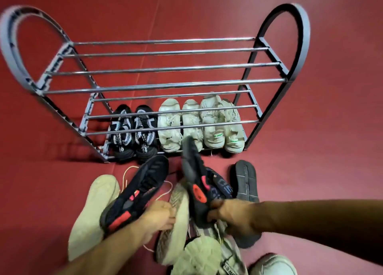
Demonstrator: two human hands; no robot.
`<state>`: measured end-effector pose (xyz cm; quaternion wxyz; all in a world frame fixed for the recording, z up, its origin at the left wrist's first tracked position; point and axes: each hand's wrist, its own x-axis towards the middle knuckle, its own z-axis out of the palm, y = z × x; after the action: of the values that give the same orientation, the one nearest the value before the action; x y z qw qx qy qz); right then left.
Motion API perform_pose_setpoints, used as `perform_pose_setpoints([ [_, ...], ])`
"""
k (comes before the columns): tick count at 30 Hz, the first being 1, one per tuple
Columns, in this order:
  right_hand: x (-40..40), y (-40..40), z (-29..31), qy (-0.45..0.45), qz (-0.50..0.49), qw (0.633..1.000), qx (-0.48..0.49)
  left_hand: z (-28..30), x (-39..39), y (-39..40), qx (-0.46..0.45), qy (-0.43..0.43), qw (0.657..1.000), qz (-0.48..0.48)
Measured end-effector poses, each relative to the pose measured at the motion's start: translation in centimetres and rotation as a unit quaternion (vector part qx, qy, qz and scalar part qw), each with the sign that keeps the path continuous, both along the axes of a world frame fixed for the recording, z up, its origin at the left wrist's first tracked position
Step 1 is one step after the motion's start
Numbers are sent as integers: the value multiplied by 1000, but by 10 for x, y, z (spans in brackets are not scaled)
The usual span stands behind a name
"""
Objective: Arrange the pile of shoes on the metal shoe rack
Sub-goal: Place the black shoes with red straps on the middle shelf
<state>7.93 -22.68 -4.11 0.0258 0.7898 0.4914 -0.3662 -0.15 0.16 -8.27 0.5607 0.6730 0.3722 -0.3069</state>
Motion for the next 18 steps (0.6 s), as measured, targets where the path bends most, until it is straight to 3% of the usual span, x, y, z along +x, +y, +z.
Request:
perform_pose_setpoints([
  [4,16,4,9,-2,-177,984,23,-35,-16,-5,37,-28,998,-34],
  [7,28,25,18,-23,-376,926,9,-30,-6,4,95,-60,991,-76],
  [8,32,34,17,-16,-435,900,6,-20,-1,10,177,-76,973,-129],
  [10,32,53,7,22,-537,843,12,-5,10,28,375,-136,891,-216],
  [12,22,72,-13,49,-612,787,63,9,22,47,489,-180,828,-207],
  [13,14,79,-24,49,-647,756,85,12,26,59,506,-162,825,-190],
  [16,-7,88,-43,105,-753,627,170,-3,21,91,458,-36,873,-167],
  [17,-10,89,-47,120,-767,603,185,-10,13,98,443,-9,879,-177],
  [18,-12,88,-48,119,-765,602,196,-17,5,100,448,1,871,-201],
])
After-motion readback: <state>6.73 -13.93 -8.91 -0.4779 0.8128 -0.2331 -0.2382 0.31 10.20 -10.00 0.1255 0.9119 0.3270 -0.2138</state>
